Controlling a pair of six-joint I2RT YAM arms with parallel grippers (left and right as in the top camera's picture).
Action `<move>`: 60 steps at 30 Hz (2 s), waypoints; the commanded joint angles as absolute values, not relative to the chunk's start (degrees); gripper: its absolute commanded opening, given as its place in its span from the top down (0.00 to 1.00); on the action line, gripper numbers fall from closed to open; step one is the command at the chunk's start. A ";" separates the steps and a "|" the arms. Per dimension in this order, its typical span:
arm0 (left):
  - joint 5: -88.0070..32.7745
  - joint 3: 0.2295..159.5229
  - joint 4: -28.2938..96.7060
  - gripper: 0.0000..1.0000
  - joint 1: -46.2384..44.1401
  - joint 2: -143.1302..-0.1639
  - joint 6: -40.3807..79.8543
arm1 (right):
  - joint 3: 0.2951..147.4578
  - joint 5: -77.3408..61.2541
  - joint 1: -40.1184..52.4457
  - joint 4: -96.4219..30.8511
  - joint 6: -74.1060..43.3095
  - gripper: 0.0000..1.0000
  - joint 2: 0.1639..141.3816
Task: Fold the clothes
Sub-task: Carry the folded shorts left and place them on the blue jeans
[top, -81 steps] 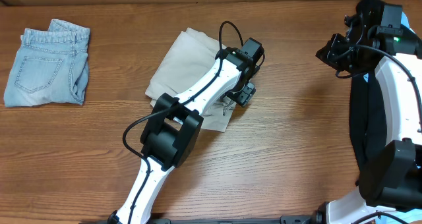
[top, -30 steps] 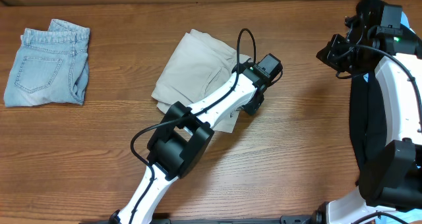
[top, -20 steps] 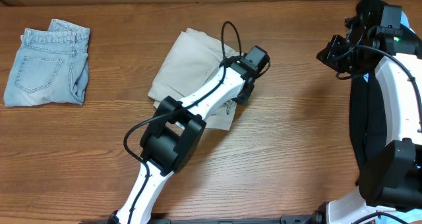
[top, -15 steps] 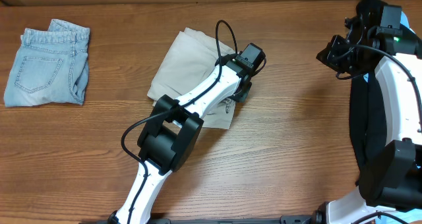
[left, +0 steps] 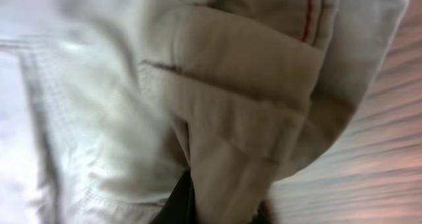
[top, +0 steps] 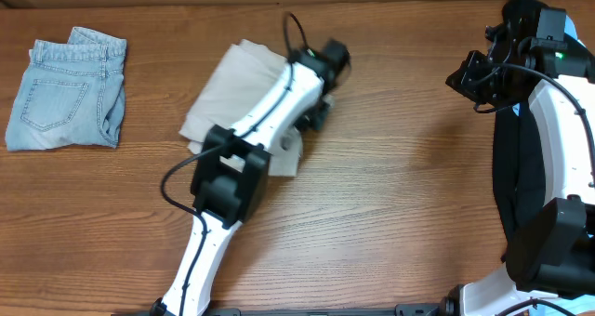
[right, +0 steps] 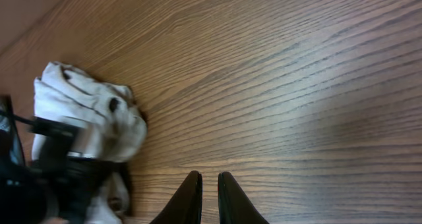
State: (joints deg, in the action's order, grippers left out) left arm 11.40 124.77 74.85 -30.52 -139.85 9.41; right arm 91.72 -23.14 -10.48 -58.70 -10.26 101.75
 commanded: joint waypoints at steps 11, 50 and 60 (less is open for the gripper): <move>12.01 167.22 96.79 0.96 -13.47 -133.58 0.47 | 92.27 -23.00 -10.63 -58.19 -9.56 0.87 101.75; 5.26 166.80 64.16 0.96 37.30 -142.87 -29.61 | 92.27 -22.55 -10.61 -62.06 -10.50 0.82 101.75; -3.31 166.63 67.13 0.96 35.14 -144.00 -29.61 | 92.27 -22.55 -10.61 -60.77 -10.70 0.81 101.75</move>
